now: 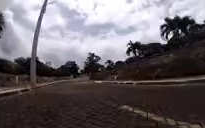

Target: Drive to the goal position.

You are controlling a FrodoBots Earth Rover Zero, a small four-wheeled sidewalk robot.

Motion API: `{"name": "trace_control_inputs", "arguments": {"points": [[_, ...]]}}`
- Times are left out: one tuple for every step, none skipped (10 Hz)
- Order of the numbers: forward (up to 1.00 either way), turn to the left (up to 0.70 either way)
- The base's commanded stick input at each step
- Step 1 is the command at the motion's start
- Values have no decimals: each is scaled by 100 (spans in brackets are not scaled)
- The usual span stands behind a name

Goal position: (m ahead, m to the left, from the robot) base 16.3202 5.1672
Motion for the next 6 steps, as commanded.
{"name": "trace_control_inputs", "arguments": {"points": [[85, 0], [85, 0], [85, 2], [85, 27], [85, 27], [85, 27]]}}
